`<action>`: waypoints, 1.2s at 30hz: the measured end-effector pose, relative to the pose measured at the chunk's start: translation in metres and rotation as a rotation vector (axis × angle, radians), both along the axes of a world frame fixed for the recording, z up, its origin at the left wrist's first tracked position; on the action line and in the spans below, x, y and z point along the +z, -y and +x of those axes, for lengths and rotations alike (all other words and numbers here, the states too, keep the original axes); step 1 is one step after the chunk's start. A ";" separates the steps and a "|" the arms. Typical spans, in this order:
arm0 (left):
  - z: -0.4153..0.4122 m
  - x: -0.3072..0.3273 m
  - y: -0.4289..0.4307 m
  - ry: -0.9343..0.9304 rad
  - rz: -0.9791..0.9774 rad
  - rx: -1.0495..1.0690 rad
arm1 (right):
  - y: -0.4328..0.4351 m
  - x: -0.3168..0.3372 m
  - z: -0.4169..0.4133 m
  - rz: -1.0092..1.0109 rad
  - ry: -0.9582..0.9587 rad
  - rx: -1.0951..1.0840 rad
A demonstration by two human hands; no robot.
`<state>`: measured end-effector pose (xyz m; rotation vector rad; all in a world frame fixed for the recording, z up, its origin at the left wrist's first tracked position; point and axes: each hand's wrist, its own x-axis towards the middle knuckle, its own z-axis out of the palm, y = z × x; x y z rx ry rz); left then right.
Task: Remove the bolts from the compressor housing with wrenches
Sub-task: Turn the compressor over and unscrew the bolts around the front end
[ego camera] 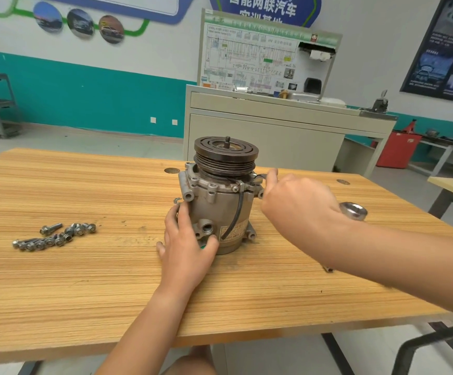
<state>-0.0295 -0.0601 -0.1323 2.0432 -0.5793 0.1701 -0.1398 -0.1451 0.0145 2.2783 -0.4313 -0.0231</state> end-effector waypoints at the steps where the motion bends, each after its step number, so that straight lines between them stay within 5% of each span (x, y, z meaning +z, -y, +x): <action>1: 0.000 0.000 0.000 0.001 0.000 -0.001 | 0.009 0.000 -0.003 -0.015 0.024 0.012; 12: -0.001 0.000 -0.002 0.010 0.007 -0.006 | 0.116 0.010 0.070 0.106 0.087 0.296; 17: 0.000 0.000 -0.003 0.014 0.010 -0.010 | 0.120 -0.021 0.077 0.421 0.472 0.506; 22: 0.000 0.000 -0.001 0.018 0.003 -0.017 | 0.109 -0.013 0.022 0.832 0.944 0.462; 27: -0.001 0.000 -0.002 0.008 -0.001 -0.016 | 0.076 -0.009 -0.028 0.525 0.536 0.173; 36: -0.001 0.002 -0.003 -0.009 -0.013 -0.018 | 0.032 -0.001 -0.008 0.320 0.325 0.019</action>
